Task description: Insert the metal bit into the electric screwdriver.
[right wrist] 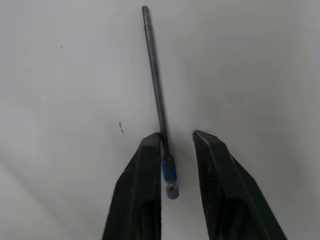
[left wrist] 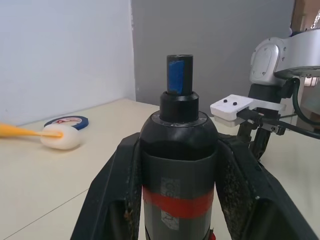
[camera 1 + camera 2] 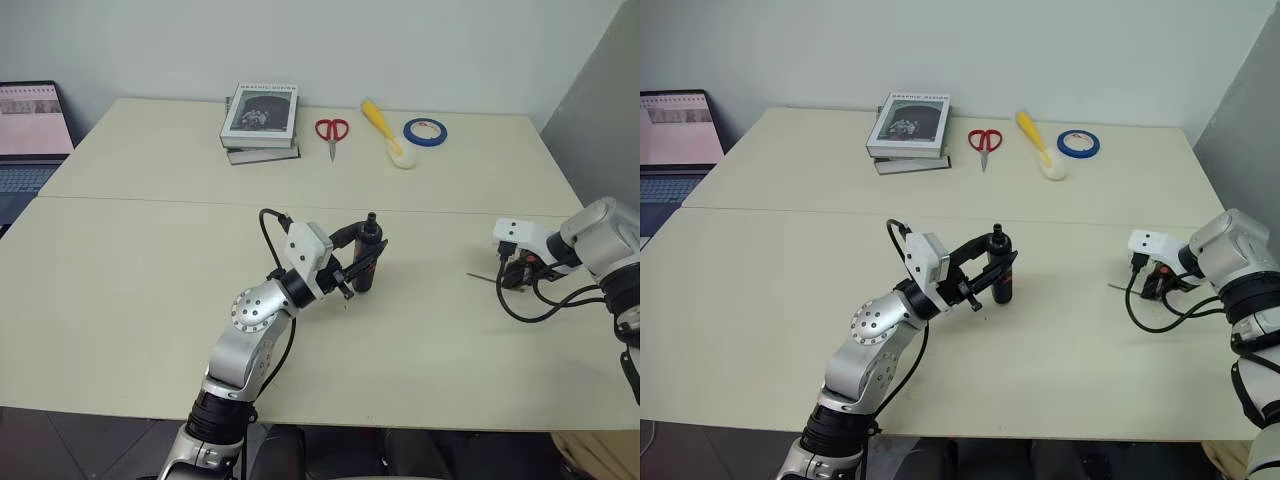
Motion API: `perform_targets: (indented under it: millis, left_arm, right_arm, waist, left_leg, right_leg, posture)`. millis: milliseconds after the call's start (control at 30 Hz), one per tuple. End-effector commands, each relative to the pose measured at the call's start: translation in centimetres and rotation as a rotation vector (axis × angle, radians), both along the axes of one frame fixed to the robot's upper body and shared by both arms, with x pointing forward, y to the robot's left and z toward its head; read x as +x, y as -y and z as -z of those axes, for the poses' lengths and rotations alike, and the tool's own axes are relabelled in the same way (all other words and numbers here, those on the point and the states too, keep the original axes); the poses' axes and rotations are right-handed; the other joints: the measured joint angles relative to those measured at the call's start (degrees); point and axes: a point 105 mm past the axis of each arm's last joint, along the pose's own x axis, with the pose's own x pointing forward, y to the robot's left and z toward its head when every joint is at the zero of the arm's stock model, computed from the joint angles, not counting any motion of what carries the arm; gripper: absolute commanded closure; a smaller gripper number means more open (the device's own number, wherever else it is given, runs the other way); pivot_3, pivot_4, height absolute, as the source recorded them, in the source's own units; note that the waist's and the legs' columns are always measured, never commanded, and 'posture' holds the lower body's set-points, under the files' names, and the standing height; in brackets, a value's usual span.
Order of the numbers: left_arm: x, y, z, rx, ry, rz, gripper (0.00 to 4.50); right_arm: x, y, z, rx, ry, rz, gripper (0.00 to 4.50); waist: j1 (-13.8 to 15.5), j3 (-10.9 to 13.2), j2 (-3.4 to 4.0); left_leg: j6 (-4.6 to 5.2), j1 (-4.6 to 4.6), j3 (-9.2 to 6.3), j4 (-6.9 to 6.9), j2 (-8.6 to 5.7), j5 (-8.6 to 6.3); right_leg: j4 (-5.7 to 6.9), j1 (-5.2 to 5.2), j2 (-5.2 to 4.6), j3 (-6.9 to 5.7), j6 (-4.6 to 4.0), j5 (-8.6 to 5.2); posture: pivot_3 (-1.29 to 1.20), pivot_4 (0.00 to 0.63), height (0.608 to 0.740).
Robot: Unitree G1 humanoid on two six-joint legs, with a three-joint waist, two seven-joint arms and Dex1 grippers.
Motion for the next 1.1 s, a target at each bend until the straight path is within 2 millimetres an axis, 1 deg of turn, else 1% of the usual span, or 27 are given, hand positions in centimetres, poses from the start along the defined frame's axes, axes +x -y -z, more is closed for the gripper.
perform_targets:
  millis: [33,200,267,433,567,633,667,767,867,900,967,1100]
  left_arm:
    - [-0.7,0.2,-2.2,-0.035,0.093,0.010,2.84]
    - [-0.7,0.3,-2.3,-0.031,0.098,0.014,2.84]
    - [-0.7,0.4,-2.4,-0.027,0.106,0.021,2.84]
    - [-0.6,0.7,-3.4,-0.035,0.114,0.035,2.84]
    - [-0.2,1.0,-4.6,-0.043,0.127,0.027,2.84]
    - [0.3,1.0,-5.1,-0.059,0.103,0.015,2.84]
    - [0.5,1.1,-5.2,-0.062,0.086,0.010,2.84]
    - [0.9,1.2,-5.2,-0.058,0.061,0.000,2.84]
    - [1.3,1.5,-4.8,-0.052,0.031,0.003,2.84]
    - [1.3,1.7,-4.4,-0.043,0.023,0.006,2.84]
    - [1.6,2.0,-3.8,-0.034,0.012,0.006,2.84]
    - [2.3,2.2,-2.9,-0.024,-0.003,-0.027,2.84]
  right_arm:
    - [-0.4,0.0,0.2,0.007,-0.018,-0.004,4.49]
    - [-0.3,0.0,-0.4,0.032,-0.004,0.004,4.50]
    - [-0.1,-0.2,-0.9,0.058,0.015,0.013,4.50]
    - [1.0,-2.0,-4.3,0.237,0.156,0.044,4.50]
    - [1.3,-3.6,-7.6,0.481,0.284,0.096,4.50]
    - [1.1,-4.1,-8.9,0.563,0.349,0.099,4.50]
    - [0.9,-4.9,-10.1,0.645,0.409,0.075,4.50]
    - [0.1,-6.6,-12.4,0.821,0.525,0.039,4.50]
    - [-1.4,-8.8,-15.1,1.034,0.660,-0.032,4.50]
    - [-2.0,-9.5,-15.6,1.096,0.685,-0.037,4.50]
    - [-2.5,-10.4,-16.5,1.183,0.738,-0.018,4.50]
    - [-3.3,-11.8,-17.3,1.264,0.783,-0.007,4.50]
  waist:
    - [0.0,0.0,0.00]
    - [0.0,0.0,0.00]
    - [0.0,0.0,0.00]
    - [0.0,0.0,0.06]
    - [0.1,0.0,0.06]
    - [0.1,0.0,0.06]
    - [0.1,0.0,0.06]
    - [0.1,0.0,0.06]
    - [0.1,0.0,0.06]
    - [0.0,0.0,0.07]
    - [0.0,0.0,0.08]
    - [0.1,0.0,0.08]
  left_leg:
    - [0.00,0.00,0.00,0.00,0.00,0.00]
    - [0.00,0.00,0.00,-0.01,0.00,0.00]
    - [0.00,0.00,0.00,-0.01,0.00,0.00]
    - [0.00,-0.02,0.00,-0.01,0.00,0.00]
    - [0.00,-0.03,-0.02,-0.01,0.00,0.00]
    - [0.00,-0.05,-0.04,-0.01,-0.02,0.00]
    - [0.00,-0.08,-0.07,-0.01,-0.02,0.00]
    - [0.01,-0.10,-0.12,-0.04,-0.02,-0.01]
    - [0.01,-0.12,-0.14,-0.06,-0.02,-0.01]
    - [0.01,-0.12,-0.16,-0.04,-0.02,-0.01]
    - [0.01,-0.11,-0.18,-0.07,-0.02,0.00]
    - [0.00,-0.13,-0.18,-0.03,-0.04,0.00]
  right_leg:
    - [0.00,0.00,0.00,0.00,0.00,0.00]
    - [0.00,0.00,0.00,0.00,-0.01,0.00]
    - [0.00,0.00,0.00,0.00,-0.01,0.00]
    - [0.00,-0.02,0.00,0.01,-0.02,0.01]
    - [0.01,-0.02,0.00,0.00,-0.02,0.01]
    - [0.00,-0.02,0.00,-0.01,-0.02,0.01]
    - [0.00,-0.02,0.00,-0.04,-0.02,0.01]
    - [-0.01,-0.01,0.00,-0.07,-0.02,0.00]
    - [-0.01,-0.02,0.01,-0.09,-0.02,0.00]
    - [0.01,-0.03,0.01,-0.09,-0.02,0.00]
    - [0.02,-0.03,0.02,-0.11,-0.02,0.00]
    - [0.01,-0.03,0.02,-0.10,-0.01,0.00]
  posture:
    - [0.00,0.150,0.740]
    - [0.00,0.150,0.740]
    - [0.00,0.150,0.740]
    - [0.00,0.150,0.740]
    - [0.00,0.150,0.740]
    - [0.00,0.150,0.740]
    - [0.00,0.150,0.740]
    - [0.00,0.150,0.740]
    - [0.00,0.150,0.740]
    - [0.00,0.150,0.740]
    - [0.00,0.150,0.740]
    - [0.00,0.150,0.740]
